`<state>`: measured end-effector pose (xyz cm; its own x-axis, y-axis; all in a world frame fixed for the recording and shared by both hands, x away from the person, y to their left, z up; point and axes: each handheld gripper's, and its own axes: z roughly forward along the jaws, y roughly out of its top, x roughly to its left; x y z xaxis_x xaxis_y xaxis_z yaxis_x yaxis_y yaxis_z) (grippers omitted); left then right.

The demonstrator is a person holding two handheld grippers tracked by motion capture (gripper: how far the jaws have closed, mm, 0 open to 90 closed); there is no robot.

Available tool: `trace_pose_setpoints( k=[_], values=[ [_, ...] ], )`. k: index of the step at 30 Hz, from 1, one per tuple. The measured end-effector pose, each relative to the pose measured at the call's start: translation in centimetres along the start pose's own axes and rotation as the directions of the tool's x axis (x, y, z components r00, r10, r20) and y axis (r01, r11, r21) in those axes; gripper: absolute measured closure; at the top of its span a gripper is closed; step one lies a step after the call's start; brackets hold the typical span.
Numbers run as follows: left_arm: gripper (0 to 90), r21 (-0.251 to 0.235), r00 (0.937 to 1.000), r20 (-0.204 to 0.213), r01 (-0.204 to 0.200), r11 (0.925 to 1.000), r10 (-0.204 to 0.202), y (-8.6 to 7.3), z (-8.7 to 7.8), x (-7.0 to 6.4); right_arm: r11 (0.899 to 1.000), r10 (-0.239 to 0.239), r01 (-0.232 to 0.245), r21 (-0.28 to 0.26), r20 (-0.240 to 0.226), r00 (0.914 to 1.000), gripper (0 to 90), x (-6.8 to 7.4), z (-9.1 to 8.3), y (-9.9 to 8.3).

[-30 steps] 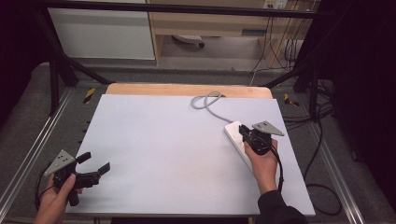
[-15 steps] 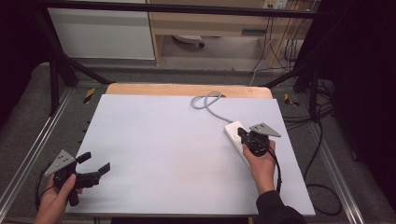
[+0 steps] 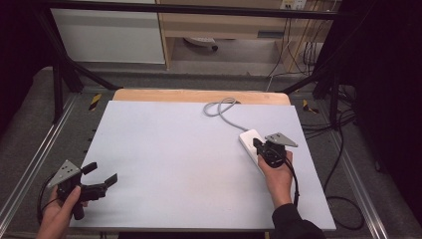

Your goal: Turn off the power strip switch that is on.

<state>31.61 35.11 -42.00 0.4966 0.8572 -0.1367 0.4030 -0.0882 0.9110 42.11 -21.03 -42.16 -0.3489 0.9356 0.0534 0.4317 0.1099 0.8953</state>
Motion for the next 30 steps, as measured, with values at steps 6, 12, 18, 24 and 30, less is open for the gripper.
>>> trace_pose_setpoints(
  k=[6,12,18,24,30],
  values=[
    [5.4,0.001,1.0,0.001,-0.002,1.0,0.002,0.0,0.0,0.0,1.0,-0.001,0.001,0.012,0.005,1.0,90.0,0.0,0.0,-0.1],
    [5.4,0.0,1.0,0.002,-0.001,1.0,0.001,0.0,0.0,0.0,1.0,0.006,-0.006,0.028,0.01,0.9999,90.0,-0.2,0.0,-0.4],
    [5.4,0.001,1.0,0.001,-0.002,1.0,0.002,0.0,0.0,-0.1,0.999,0.014,-0.015,0.05,0.022,0.9997,90.0,-0.3,0.1,-0.7],
    [5.3,0.002,1.0,0.002,-0.003,1.0,0.003,0.0,0.0,-0.1,0.996,0.023,-0.025,0.086,0.02,0.9995,90.0,-0.3,0.1,-0.8],
    [5.4,0.001,1.0,0.002,-0.004,1.0,0.004,0.0,0.0,-0.1,0.995,0.017,-0.019,0.102,0.029,0.9994,90.0,-0.4,0.0,-1.0]
  ],
)
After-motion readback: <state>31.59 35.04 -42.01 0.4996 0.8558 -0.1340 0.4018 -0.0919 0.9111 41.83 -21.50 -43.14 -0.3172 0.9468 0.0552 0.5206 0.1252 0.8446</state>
